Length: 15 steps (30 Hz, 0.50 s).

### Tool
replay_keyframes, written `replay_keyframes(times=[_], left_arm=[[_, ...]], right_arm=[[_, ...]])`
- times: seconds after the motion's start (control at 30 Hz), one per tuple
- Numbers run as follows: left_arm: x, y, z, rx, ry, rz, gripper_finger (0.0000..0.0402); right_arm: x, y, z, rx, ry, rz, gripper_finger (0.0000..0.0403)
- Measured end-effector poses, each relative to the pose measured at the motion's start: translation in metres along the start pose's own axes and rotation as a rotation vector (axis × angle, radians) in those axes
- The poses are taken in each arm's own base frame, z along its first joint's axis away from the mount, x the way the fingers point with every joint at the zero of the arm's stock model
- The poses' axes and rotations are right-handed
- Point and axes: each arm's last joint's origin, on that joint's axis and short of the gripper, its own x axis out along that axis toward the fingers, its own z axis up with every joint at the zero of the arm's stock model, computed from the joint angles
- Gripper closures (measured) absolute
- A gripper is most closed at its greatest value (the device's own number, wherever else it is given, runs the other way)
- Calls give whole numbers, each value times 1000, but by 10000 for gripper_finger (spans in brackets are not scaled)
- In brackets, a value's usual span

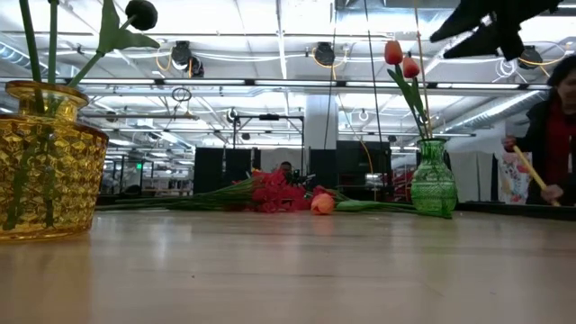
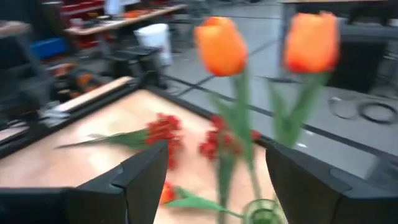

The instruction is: Sort flowers into vase by color

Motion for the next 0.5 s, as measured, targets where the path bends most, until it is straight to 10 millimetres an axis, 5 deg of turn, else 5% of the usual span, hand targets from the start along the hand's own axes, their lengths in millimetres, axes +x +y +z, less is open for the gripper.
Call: replay_keyframes(times=[0.27,0.5], left_arm=[[21,21,-13,-14,54,86,117],[21,25,-10,21,44,89,117]], right_arm=[[-23,16,-5,-68,18,231,140],[-27,52,-27,-300,59,347,140]])
